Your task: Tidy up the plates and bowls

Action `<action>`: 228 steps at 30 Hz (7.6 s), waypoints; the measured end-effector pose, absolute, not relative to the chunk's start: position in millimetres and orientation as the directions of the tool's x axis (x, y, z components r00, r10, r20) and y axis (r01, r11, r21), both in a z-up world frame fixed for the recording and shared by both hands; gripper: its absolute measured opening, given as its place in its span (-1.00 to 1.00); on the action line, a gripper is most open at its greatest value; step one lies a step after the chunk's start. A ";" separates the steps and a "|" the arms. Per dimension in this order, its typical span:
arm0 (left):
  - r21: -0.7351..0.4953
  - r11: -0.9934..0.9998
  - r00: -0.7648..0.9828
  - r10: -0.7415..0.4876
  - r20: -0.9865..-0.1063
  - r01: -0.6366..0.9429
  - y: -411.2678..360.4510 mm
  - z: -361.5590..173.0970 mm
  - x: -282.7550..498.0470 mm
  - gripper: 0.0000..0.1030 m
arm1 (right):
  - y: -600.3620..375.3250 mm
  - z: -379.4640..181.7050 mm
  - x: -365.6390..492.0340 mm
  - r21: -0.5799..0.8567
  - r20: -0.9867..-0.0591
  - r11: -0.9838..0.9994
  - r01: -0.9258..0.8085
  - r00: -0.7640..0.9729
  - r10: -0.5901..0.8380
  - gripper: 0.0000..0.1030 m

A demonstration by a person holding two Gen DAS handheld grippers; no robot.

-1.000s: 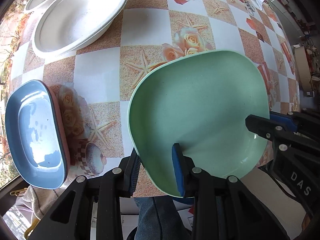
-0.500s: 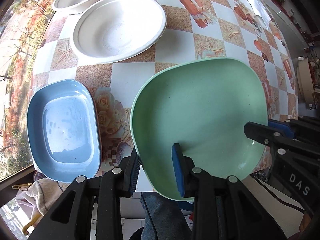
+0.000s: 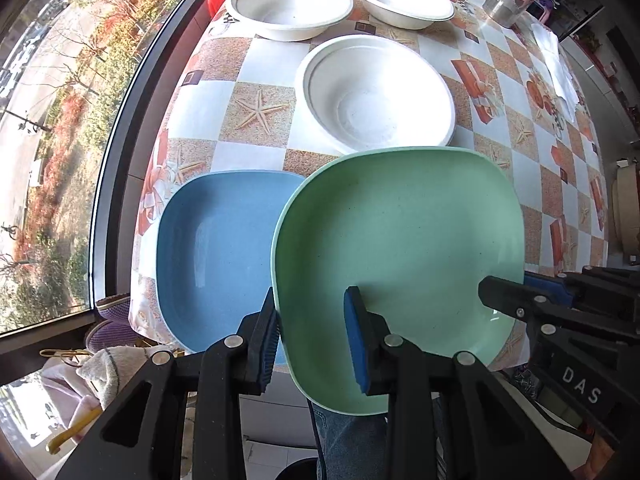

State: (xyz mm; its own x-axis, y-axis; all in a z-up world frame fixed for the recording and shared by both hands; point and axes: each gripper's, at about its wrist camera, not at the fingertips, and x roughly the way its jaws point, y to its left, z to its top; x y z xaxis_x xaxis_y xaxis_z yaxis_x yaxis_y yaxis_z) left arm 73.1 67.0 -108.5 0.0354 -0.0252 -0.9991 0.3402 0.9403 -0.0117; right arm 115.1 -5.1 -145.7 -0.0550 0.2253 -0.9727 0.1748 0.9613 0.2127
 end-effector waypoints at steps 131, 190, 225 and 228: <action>-0.036 0.882 0.272 0.106 -0.956 -0.470 357.6 -192.4 144.7 0.53 | -45.8 -160.1 62.6 0.125 -0.992 0.968 0.218 0.009 0.127 0.92; -0.058 0.874 -0.074 -0.026 -0.997 0.483 -54.3 -173.2 151.5 -0.37 | -163.1 -210.3 154.7 0.228 -0.968 0.923 0.311 -0.027 0.248 -0.68; -0.192 0.635 -0.139 -0.132 -0.981 0.748 -42.7 -115.8 72.5 0.99 | -314.1 -139.7 -36.1 -0.024 -0.998 0.736 0.676 -0.057 0.020 1.00; -0.180 0.648 -0.122 -0.133 -0.984 0.740 -38.7 -108.2 74.4 0.99 | -310.6 -124.5 -27.4 -0.017 -0.999 0.735 0.678 -0.041 0.015 1.00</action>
